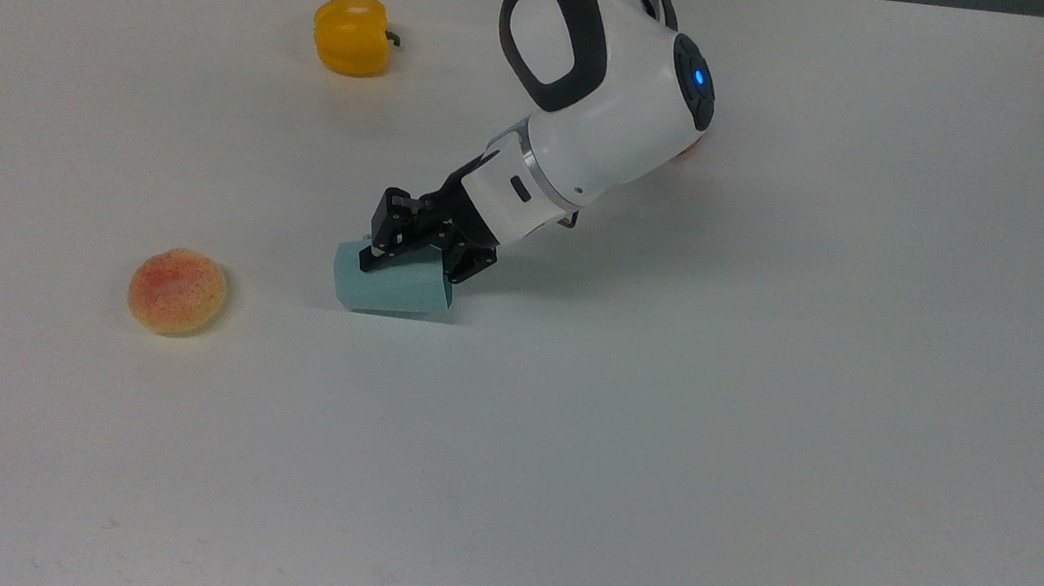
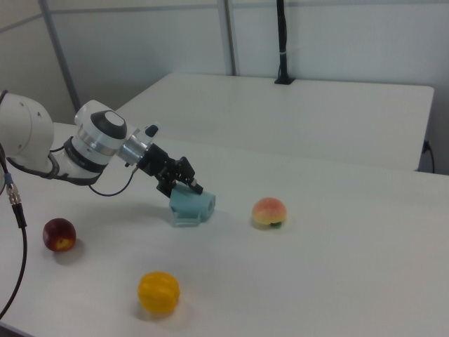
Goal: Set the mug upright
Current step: 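Close the gripper on the teal mug's body, then rotate the held mug upright and lower it onto the table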
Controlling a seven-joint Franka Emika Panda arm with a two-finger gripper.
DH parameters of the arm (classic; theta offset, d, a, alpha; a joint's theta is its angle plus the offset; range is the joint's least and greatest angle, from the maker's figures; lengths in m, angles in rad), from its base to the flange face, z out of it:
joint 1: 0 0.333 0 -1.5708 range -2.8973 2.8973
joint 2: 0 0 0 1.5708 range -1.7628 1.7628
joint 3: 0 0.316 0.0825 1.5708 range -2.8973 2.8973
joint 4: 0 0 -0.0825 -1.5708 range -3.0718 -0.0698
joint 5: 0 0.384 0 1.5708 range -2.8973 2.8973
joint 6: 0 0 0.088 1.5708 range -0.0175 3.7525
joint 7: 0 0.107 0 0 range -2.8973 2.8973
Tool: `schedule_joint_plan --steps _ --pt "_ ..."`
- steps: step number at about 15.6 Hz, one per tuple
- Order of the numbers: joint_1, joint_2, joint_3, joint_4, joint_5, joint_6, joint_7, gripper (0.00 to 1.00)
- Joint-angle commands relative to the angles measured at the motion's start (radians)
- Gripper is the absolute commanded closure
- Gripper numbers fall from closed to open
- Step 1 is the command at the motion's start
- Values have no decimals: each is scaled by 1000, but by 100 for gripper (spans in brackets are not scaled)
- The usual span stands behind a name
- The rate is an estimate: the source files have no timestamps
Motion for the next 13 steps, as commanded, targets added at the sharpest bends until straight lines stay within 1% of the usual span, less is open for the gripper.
schedule_joint_plan --steps 1,4,7,10,11,13 --pt "7 -15 -4 -24 74 7 5 100" --pt "1 -44 -4 -19 146 7 -44 100" --pt "-16 -86 -4 -18 249 -13 -143 100" --pt "-24 -122 -3 -10 316 -21 -196 100" --pt "-24 -130 -3 8 356 -25 -209 100" --pt "-22 -133 -1 56 474 -56 -255 100"
